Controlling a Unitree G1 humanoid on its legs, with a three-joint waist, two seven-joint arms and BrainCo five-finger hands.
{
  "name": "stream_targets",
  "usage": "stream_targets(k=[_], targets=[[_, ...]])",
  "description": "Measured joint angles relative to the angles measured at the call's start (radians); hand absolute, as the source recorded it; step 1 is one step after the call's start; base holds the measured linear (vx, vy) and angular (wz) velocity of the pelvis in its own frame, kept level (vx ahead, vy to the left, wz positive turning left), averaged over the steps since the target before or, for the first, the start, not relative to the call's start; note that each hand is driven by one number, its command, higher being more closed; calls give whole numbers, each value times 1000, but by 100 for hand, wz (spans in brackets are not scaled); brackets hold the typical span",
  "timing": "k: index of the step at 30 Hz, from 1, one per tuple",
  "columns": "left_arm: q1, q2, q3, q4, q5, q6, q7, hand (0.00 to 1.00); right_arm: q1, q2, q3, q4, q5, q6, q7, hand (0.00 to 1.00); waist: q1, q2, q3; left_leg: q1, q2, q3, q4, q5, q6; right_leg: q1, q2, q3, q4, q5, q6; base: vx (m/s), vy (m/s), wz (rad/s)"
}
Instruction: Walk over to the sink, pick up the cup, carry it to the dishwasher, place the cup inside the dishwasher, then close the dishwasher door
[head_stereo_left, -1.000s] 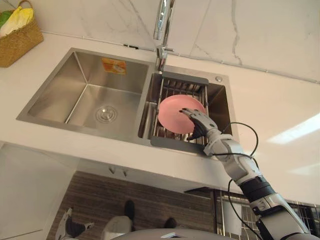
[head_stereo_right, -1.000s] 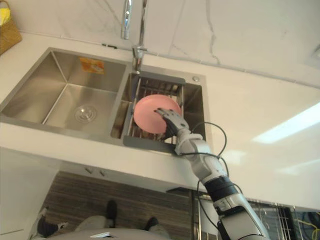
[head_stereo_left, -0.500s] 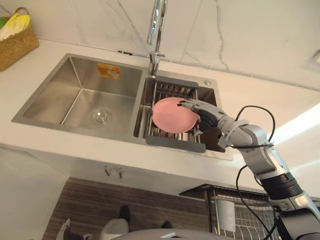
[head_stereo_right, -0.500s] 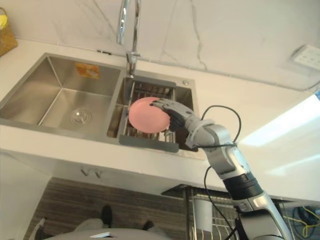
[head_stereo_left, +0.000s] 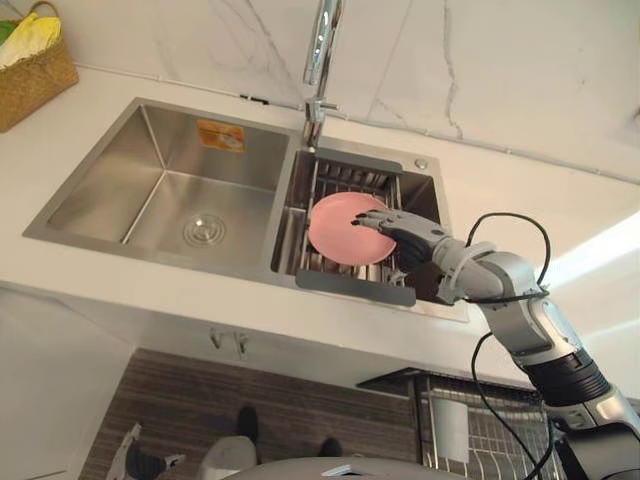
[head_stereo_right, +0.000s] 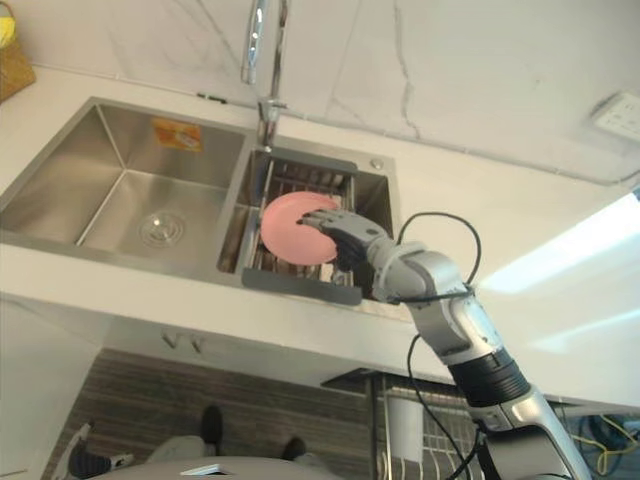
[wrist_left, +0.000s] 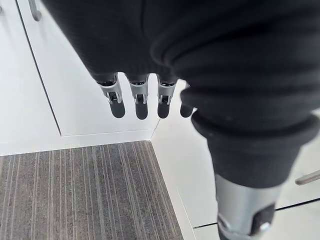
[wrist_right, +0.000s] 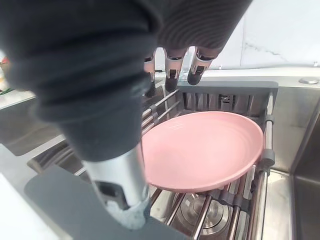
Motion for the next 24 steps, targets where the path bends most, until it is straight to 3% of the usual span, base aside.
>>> stream_targets(k=[9,18,24], targets=[[-1,12,1,-42,-20,11,-9,0,-6,4,3,2,-35,57,-74,0,26,1,68,-29,4,5,0,3,-2,-31,0,7,12,2,-2,-15,10,-1],[-13,25,-3,-62,-34,10,-8,0,-49,64,19,62,-110,70,-149,0,36,-8,97,-44,7,7,5,11,7,-51,2,10,12,9,-5,38,4,1],[-20,43,-3,-60,-42,11,-8,0,-69,82,81,95,-142,78,-150,0,37,-8,114,-59,9,9,0,7,1,-66,4,21,7,13,-7,-19,6,-2]])
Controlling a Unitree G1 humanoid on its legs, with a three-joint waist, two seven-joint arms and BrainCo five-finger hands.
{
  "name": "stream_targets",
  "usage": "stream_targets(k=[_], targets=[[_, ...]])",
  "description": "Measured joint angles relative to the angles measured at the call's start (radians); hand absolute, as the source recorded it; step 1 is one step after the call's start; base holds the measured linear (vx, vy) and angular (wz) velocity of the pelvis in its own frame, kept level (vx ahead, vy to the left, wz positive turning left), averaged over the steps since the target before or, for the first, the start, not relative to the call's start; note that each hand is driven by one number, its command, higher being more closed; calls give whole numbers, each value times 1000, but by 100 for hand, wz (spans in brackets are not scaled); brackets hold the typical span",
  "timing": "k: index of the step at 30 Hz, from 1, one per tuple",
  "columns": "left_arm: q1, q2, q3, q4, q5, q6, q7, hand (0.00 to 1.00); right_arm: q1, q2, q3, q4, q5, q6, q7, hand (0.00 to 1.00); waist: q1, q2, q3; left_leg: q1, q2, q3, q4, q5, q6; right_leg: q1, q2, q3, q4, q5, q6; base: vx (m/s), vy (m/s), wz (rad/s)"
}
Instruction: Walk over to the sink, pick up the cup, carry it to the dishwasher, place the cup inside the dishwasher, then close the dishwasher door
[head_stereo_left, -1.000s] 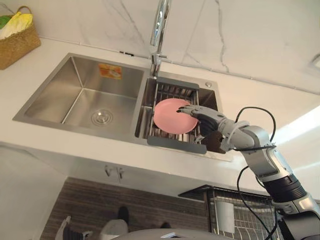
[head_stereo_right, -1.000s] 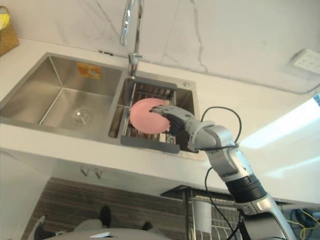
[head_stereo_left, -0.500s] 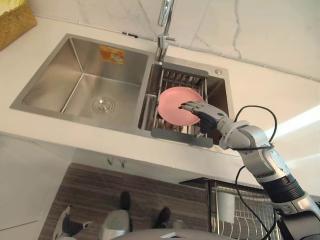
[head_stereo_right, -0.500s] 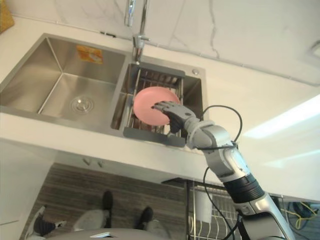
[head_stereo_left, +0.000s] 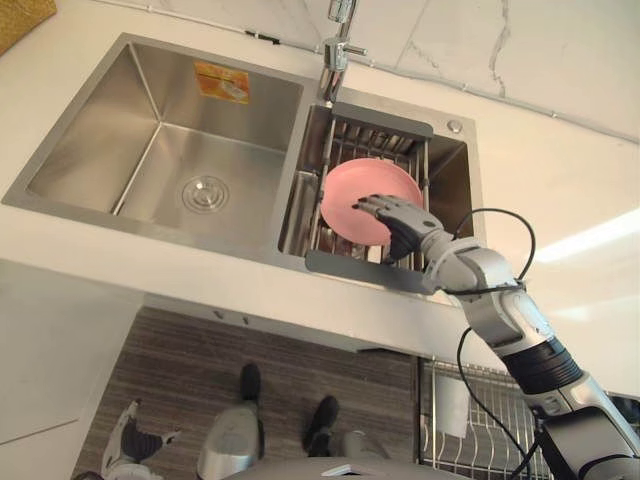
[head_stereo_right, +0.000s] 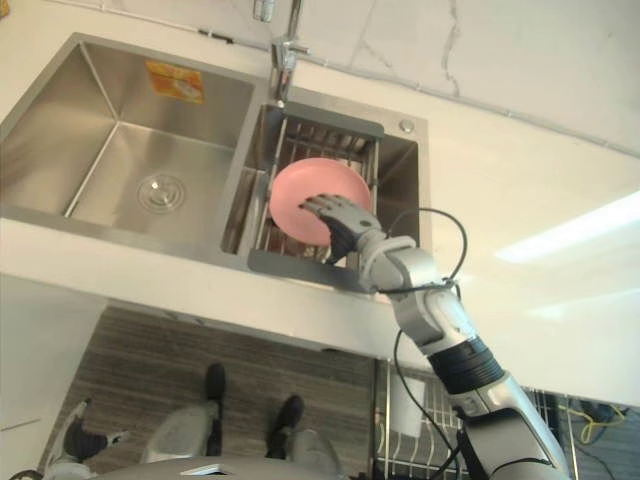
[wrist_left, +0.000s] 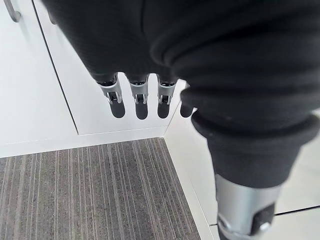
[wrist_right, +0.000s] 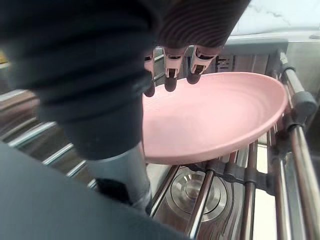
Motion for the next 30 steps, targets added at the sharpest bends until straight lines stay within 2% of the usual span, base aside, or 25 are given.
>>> stream_targets(k=[15,16,20,25,30], targets=[[-8,5,-1,-1,-17,0,-2,0,1,4,32,64,-28,13,4,0,12,0,4,-21,1,4,6,2,0,-20,2,6,-3,1,-2,2,1,0],[-12,6,-1,-1,-17,0,-2,0,1,5,33,64,-41,12,4,100,12,0,5,-21,2,4,6,2,0,-20,3,6,-3,1,-2,0,0,0],[-21,9,-2,-1,-17,7,-5,0,-3,6,37,63,-82,0,-1,100,13,0,5,-21,3,5,4,1,-1,-21,4,7,-3,1,-2,0,0,0],[-31,15,-4,-1,-17,17,-18,0,-10,7,53,63,-206,-32,-23,100,18,1,5,-22,5,6,0,1,-2,-22,5,8,-5,1,-2,0,0,0],[-33,15,-9,-1,-16,19,-18,0,-13,5,90,66,-335,-42,-148,100,18,0,5,-25,5,6,0,0,-3,-23,7,8,-10,1,-2,0,0,0]])
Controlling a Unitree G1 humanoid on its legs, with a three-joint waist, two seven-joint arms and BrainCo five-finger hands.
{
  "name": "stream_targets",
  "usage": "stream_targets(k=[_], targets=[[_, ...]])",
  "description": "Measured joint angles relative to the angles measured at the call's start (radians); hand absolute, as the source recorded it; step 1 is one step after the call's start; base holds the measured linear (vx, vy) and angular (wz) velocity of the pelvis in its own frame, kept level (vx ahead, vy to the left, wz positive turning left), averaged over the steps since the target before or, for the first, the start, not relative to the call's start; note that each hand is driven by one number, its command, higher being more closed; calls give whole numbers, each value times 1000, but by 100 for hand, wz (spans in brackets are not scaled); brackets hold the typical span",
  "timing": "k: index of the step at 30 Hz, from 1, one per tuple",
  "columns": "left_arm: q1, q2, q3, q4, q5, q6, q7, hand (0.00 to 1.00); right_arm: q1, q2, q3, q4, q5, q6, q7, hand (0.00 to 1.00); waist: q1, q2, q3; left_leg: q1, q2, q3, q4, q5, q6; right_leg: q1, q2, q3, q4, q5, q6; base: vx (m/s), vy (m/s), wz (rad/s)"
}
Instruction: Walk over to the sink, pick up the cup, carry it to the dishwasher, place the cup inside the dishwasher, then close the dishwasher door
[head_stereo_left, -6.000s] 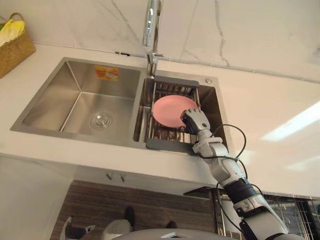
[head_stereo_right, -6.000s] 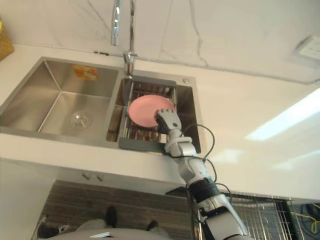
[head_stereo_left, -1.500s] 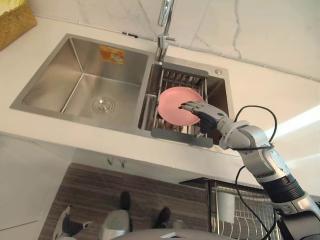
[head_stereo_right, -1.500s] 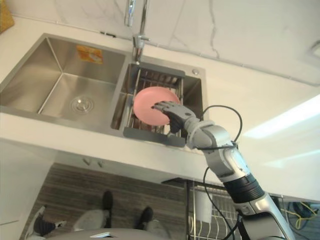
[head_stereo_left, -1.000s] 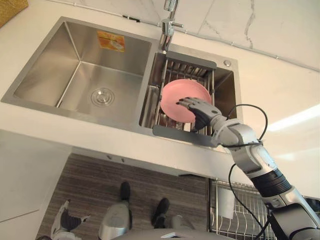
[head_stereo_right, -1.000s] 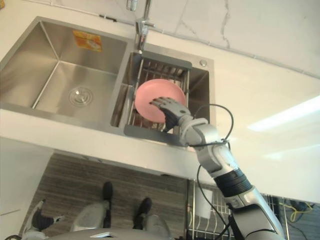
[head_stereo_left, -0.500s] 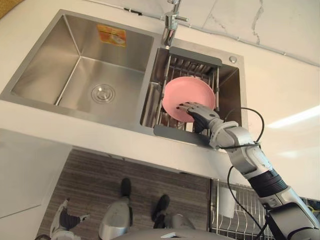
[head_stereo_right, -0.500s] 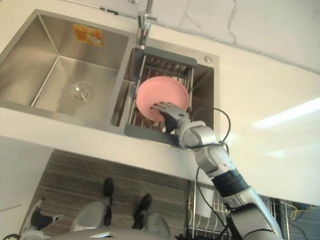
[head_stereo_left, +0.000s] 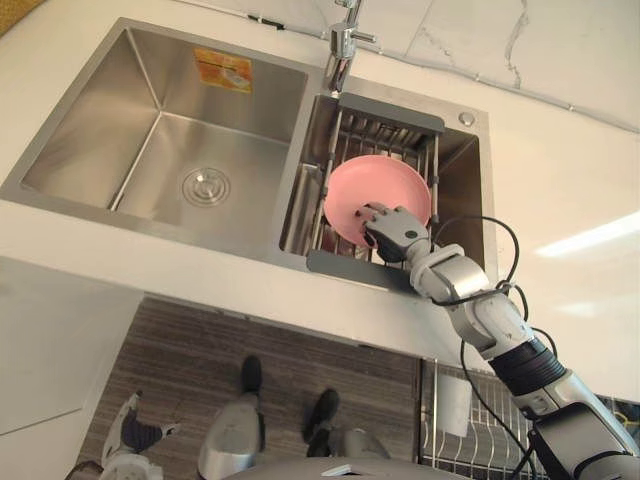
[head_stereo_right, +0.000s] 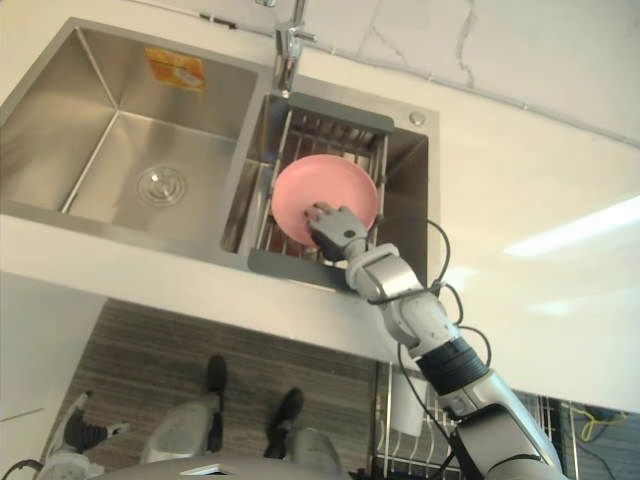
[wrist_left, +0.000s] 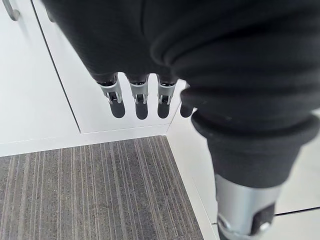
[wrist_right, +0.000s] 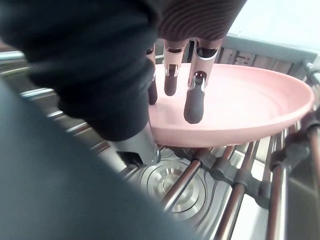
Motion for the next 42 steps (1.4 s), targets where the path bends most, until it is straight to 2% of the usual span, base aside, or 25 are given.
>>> stream_targets(k=[3,9,12,16,17,18,20,22,24,27,32,34,37,42], targets=[[-1,0,-1,0,0,0,2,0,0,-3,0,5,-61,6,-88,100,-1,0,0,-2,0,0,0,-1,-1,0,2,0,-4,0,0,0,0,0],[-4,1,-3,0,1,-5,31,0,-57,-4,1,96,-87,81,-259,100,0,2,1,-12,2,-6,0,2,-1,-3,7,-6,-13,2,-3,3,0,2],[-4,1,-3,-2,2,-5,45,0,-94,-4,-13,128,-14,108,-342,100,4,5,3,-14,2,-7,6,9,5,-4,7,-9,-14,2,-3,33,6,4],[-4,1,-3,-13,3,-8,57,0,-114,-7,-34,130,88,112,-424,100,1,8,5,-15,1,-9,6,10,5,-4,7,-10,-14,2,-3,10,3,1],[-4,0,-3,-23,3,-17,62,0,-117,-7,-70,134,122,112,-470,100,0,14,9,-16,0,-11,6,11,5,-4,7,-11,-14,2,-3,0,0,0],[-4,0,-4,-28,3,-22,63,0,-126,-7,-91,136,137,113,-485,100,0,18,11,-16,0,-11,5,12,6,-4,6,-11,-14,2,-3,-36,17,2],[-4,-1,-6,-62,2,-18,67,0,-188,-9,-156,138,183,140,-529,100,-2,37,23,-16,0,-9,5,12,5,-4,6,-11,-14,3,-5,-42,20,2],[-4,-9,-5,-143,2,12,50,0,-201,-10,-224,105,204,152,-542,100,1,49,29,-15,-1,-9,5,14,5,-2,5,-15,-14,4,-4,-9,5,5],[-14,-10,3,-207,1,45,-5,0,-204,-10,-272,57,222,145,-544,100,-1,56,28,-15,-2,-10,5,17,8,-2,4,-16,-14,4,-4,0,0,2],[-65,-1,10,-222,-1,87,-91,0,-227,-10,-296,38,254,118,-541,100,-24,59,27,-13,-3,-5,6,19,9,-2,2,-11,-14,5,-3,7,7,-3],[-139,35,12,-194,-33,89,-160,0,-228,-11,-295,38,345,59,-525,100,-42,64,25,-12,-1,22,6,19,9,-14,3,15,-14,11,-5,6,10,-15],[-161,41,13,-161,-41,87,-179,0,-228,-19,-295,40,392,33,-498,100,-56,77,21,-9,-1,27,6,19,9,-15,3,22,-15,15,-6,0,18,-11],[-183,41,15,-128,-49,88,-196,0,-227,-39,-294,40,417,-13,-449,100,-60,93,12,-4,1,34,6,19,8,-13,4,26,-15,17,-7,-13,12,-9],[-211,42,49,-78,-49,90,-216,0,-227,-48,-294,44,418,-73,-432,100,-68,113,0,13,8,45,5,18,5,-1,9,35,-16,20,-11,-29,5,-8]])
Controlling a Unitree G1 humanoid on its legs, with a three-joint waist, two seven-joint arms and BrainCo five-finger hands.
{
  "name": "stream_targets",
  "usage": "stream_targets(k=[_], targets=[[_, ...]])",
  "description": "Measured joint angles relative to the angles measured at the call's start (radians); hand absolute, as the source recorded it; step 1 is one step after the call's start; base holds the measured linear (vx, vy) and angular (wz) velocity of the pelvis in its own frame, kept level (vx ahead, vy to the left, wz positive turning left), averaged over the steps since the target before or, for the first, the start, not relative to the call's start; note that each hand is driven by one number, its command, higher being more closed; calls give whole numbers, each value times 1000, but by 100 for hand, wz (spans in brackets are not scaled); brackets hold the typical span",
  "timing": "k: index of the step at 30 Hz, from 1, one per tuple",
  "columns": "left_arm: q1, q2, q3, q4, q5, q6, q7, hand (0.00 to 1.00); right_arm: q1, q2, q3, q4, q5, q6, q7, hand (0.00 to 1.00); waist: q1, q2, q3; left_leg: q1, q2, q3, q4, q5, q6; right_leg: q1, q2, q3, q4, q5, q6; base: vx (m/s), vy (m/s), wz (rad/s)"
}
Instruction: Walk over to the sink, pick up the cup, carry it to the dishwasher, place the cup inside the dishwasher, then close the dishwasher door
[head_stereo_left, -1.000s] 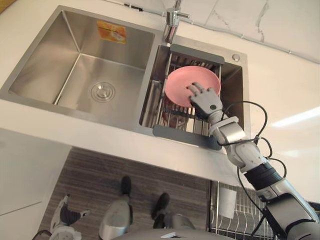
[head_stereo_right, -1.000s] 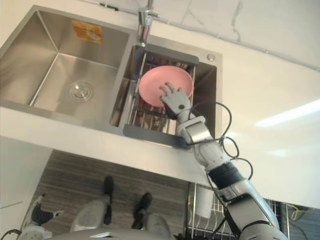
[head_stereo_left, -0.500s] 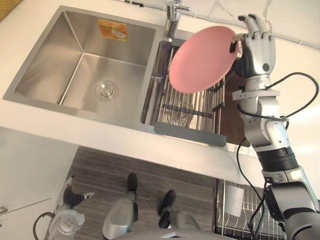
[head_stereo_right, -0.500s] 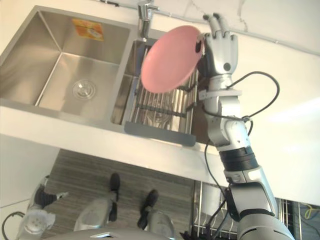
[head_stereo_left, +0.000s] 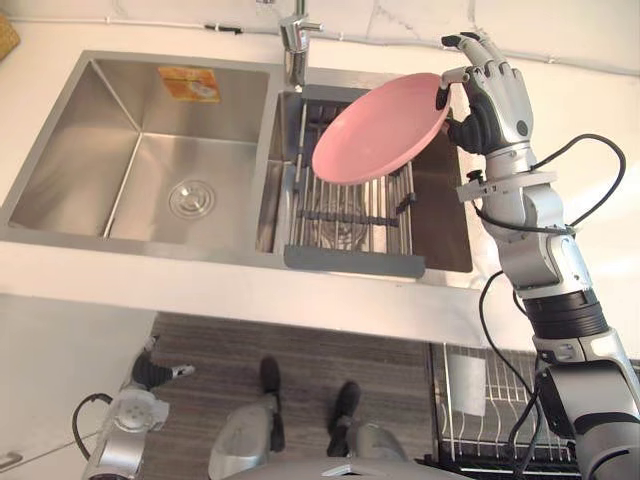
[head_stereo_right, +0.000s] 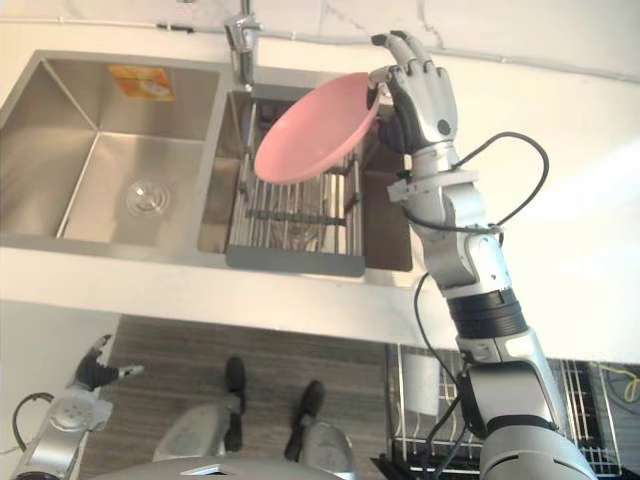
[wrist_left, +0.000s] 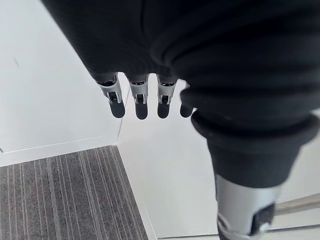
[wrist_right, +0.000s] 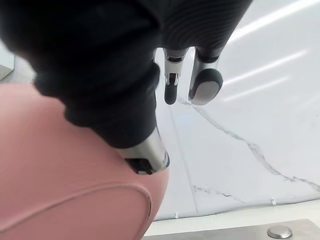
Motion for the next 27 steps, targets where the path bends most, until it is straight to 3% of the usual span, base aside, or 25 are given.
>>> stream_targets(k=[6,11,18,25,27], targets=[[-37,18,1,54,-10,13,-2,0,15,-1,-34,-1,13,-29,-30,100,-12,12,-14,8,5,6,-6,0,-2,4,5,13,-4,5,-3,-20,6,-5],[-40,17,1,64,-22,15,0,0,98,0,-163,-9,82,-39,-73,100,-16,10,-58,11,5,14,-5,-1,-3,9,7,17,-14,6,-4,35,4,-2],[5,8,1,67,-39,10,-8,0,278,2,-365,-99,194,-35,-109,100,-67,10,-122,78,14,70,-6,-24,-16,48,14,75,-23,7,-4,12,0,-27],[27,-54,-1,154,-26,6,-149,0,425,4,-523,-123,208,12,-108,100,-124,12,-162,176,15,149,-7,-49,-15,83,13,166,4,8,0,-35,18,-43],[34,-74,2,201,-16,27,-175,0,428,8,-553,-126,208,34,-103,100,-128,8,-168,189,18,209,-7,-62,-19,47,8,179,38,-24,-6,-91,30,-65]])
